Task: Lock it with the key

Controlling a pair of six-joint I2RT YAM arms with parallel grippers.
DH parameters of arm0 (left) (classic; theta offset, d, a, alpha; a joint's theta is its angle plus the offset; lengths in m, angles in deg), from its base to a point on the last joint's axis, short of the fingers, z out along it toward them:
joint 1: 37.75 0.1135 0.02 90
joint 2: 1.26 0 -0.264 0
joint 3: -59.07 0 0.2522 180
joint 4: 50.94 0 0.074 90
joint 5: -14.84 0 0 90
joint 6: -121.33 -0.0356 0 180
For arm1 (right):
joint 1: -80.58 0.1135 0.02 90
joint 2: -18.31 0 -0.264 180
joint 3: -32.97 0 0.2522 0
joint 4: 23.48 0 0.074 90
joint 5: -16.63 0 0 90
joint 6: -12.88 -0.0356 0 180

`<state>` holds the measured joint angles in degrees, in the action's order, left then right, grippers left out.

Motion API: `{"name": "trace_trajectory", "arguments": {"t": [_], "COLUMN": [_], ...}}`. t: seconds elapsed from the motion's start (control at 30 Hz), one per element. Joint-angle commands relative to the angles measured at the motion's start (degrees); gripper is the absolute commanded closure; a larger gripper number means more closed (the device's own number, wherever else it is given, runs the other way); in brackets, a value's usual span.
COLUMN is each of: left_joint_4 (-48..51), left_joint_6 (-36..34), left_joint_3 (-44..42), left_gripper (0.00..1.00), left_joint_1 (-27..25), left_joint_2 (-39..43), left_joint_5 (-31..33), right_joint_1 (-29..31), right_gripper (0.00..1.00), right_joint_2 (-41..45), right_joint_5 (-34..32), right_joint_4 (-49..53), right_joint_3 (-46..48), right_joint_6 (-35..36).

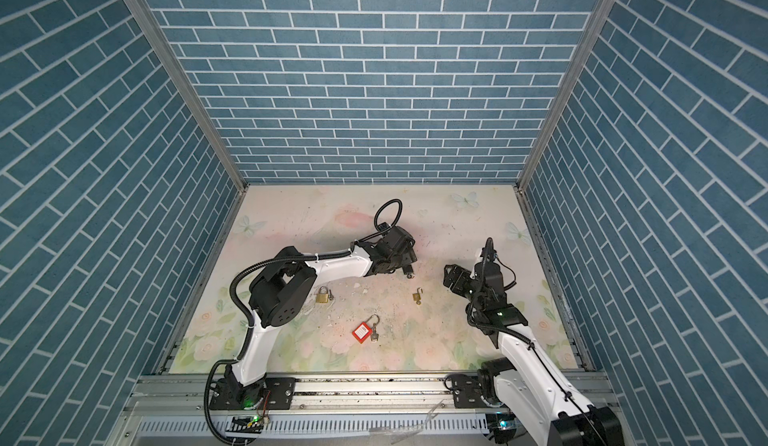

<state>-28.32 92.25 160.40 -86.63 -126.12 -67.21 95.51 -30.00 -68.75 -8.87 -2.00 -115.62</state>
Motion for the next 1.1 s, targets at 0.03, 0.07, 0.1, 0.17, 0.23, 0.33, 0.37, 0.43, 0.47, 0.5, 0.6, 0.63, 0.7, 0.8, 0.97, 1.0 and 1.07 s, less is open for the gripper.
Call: {"name": "trace_trajectory", "arguments": {"t": [0.03,0.07,0.1,0.17,0.23,0.33,0.37,0.43,0.47,0.5,0.6,0.63,0.7,0.8,0.97,1.0,1.07], "left_joint_4": [6.1,7.5,9.2,13.1,16.7,23.6,26.4,33.8,37.2,40.8,48.2,49.6,51.0,50.3,49.5,49.4,49.6], "left_joint_6": [-4.5,-5.1,-5.8,-6.9,-7.5,-5.8,-4.6,-1.4,0.1,1.9,4.9,5.4,6.2,6.4,6.4,6.4,6.7], "left_joint_3": [3.5,4.1,4.9,7.1,9.6,15.0,17.1,22.8,25.9,29.4,38.2,40.5,43.0,43.8,43.7,43.6,43.6], "left_gripper": [0.22,0.22,0.22,0.22,0.22,0.22,0.23,0.24,0.25,0.26,0.27,0.28,0.31,0.33,0.34,0.34,0.34], "left_joint_1": [-0.1,-0.5,-1.0,-2.2,-3.8,-5.8,-6.4,-7.3,-7.8,-8.2,-8.7,-8.9,-8.9,-8.9,-8.7,-8.7,-8.6], "left_joint_2": [-0.6,-0.1,0.7,2.0,2.7,1.7,0.8,-1.9,-3.5,-5.2,-10.6,-12.0,-14.2,-15.6,-16.9,-17.2,-17.8], "left_joint_5": [4.6,6.2,8.2,11.7,14.0,16.7,17.5,18.9,19.2,19.5,19.0,18.4,17.5,16.5,16.5,16.3,15.7], "right_joint_1": [-0.2,-0.3,-0.3,-0.3,-0.3,-0.4,-0.5,-0.4,-0.4,-0.4,-0.4,-0.4,-0.4,-0.4,-0.4,-0.4,-0.4], "right_gripper": [0.15,0.15,0.15,0.15,0.15,0.15,0.15,0.15,0.15,0.16,0.16,0.16,0.16,0.17,0.16,0.16,0.16], "right_joint_2": [0.1,0.1,0.2,0.2,0.1,0.3,0.3,0.7,0.9,1.2,2.0,2.3,2.7,3.4,4.7,5.0,5.4], "right_joint_5": [0.6,0.6,0.6,0.6,0.6,0.3,0.2,0.2,0.2,0.2,0.2,0.2,0.1,0.0,2.3,3.1,5.6], "right_joint_4": [-0.2,-0.2,-0.3,-0.7,-1.0,-1.4,-1.4,-1.4,-1.3,-1.2,-0.8,-0.5,0.1,1.4,3.8,4.3,4.9], "right_joint_3": [-0.6,-0.4,-0.3,-0.1,0.2,0.8,0.9,1.3,1.4,1.6,2.0,2.1,2.1,2.1,2.1,2.1,2.8], "right_joint_6": [1.1,1.1,1.1,0.9,0.8,0.4,0.4,0.0,-0.2,-0.3,-0.6,-0.7,-0.8,-0.6,1.4,1.7,2.8]}}
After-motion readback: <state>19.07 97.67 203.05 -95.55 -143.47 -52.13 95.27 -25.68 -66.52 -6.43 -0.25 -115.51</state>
